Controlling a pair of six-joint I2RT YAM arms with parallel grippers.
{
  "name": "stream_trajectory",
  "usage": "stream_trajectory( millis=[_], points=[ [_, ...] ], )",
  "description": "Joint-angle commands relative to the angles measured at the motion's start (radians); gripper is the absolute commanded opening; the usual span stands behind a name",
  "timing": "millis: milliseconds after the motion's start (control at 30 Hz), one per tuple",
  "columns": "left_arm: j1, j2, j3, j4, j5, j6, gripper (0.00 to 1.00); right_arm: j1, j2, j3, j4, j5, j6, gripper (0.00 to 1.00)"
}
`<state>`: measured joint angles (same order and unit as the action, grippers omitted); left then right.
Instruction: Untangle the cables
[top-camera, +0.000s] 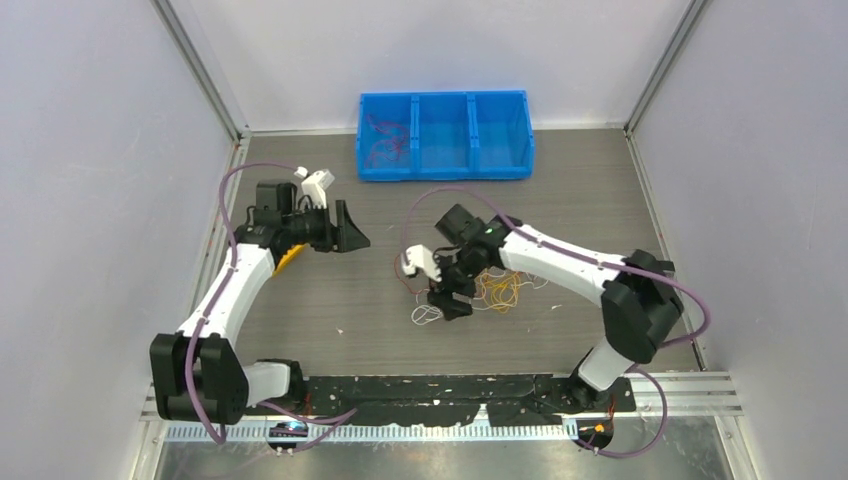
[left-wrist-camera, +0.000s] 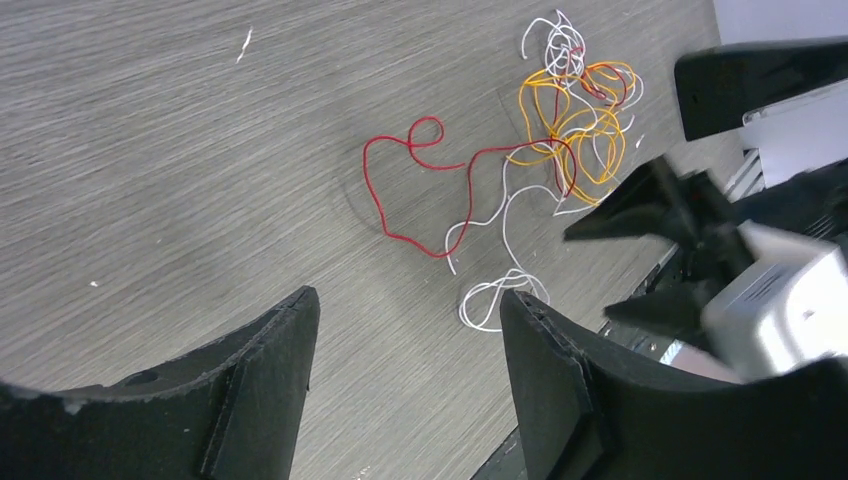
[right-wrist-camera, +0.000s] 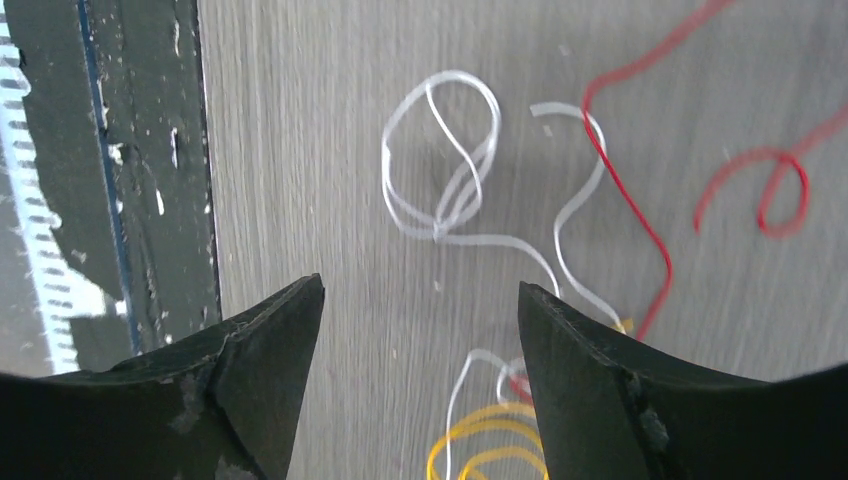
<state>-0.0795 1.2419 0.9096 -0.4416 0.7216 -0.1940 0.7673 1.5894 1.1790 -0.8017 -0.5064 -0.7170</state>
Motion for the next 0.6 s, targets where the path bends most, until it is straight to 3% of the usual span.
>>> stream_trajectory(
  millis=[0, 67, 167, 400, 567],
  points=[
    [0.027, -0.067, 0.01, -0.008, -0.027, -0.031, 0.69, 0.093, 0.092, -0.002, 0.141, 0.027, 0.008, 0.78],
    [0.04, -0.079, 0.009, -0.026, -0.034, -0.023, 0.69, 0.128, 0.154, 0.005, 0.17, 0.037, 0.014, 0.77],
    [0.057, -0.098, 0.007, -0.052, -0.042, -0.006, 0.69, 0.165, 0.204, 0.017, 0.211, 0.05, 0.021, 0.63],
    [0.075, -0.134, -0.019, -0.049, -0.058, -0.017, 0.67, 0.172, 0.233, 0.091, 0.188, 0.081, 0.014, 0.08],
    [0.111, -0.133, -0.009, -0.021, -0.057, -0.034, 0.67, 0.156, 0.128, 0.216, 0.112, 0.025, 0.021, 0.05]
  ],
)
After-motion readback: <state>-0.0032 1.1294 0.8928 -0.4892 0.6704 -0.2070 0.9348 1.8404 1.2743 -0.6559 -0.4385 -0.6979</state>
